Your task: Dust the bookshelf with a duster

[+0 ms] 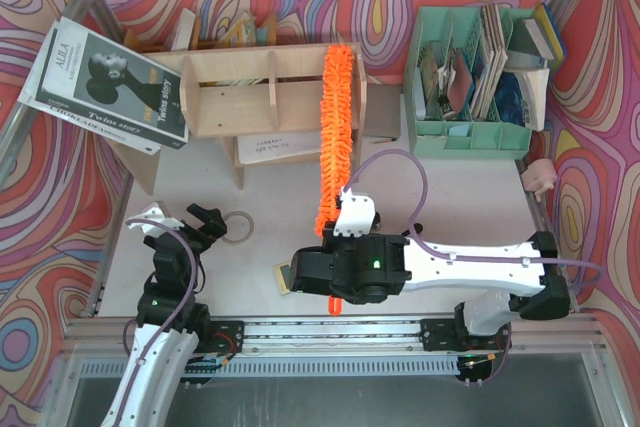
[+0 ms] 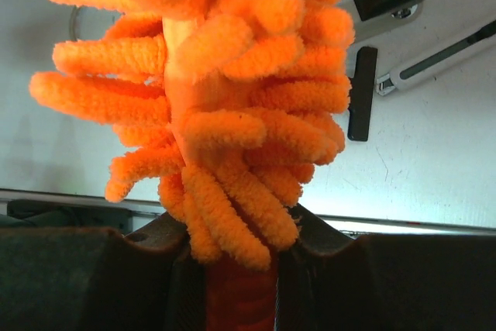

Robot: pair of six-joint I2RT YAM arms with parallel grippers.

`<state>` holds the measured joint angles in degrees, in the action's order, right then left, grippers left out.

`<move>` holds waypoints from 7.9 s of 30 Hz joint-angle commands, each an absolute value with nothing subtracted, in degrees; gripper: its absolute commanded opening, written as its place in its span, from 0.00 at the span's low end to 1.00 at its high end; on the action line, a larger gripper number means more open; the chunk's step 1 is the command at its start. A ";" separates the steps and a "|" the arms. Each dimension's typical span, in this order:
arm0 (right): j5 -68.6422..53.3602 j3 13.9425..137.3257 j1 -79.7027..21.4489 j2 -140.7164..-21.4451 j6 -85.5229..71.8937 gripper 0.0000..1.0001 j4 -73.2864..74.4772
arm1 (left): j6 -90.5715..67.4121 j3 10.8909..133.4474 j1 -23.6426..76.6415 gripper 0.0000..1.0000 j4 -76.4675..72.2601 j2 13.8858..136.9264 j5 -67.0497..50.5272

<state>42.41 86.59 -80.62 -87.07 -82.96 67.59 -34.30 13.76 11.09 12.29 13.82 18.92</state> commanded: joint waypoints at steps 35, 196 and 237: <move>39.81 82.42 -80.66 -87.10 -58.32 0.00 46.02 | -34.45 12.74 10.81 0.99 11.53 13.72 19.43; 50.53 59.59 -86.06 -82.17 -63.47 0.00 39.85 | -34.94 13.00 10.81 0.98 11.13 15.12 19.38; 52.10 62.42 -78.07 -86.51 -67.28 0.00 37.07 | -38.07 43.14 17.40 0.99 29.32 34.48 10.06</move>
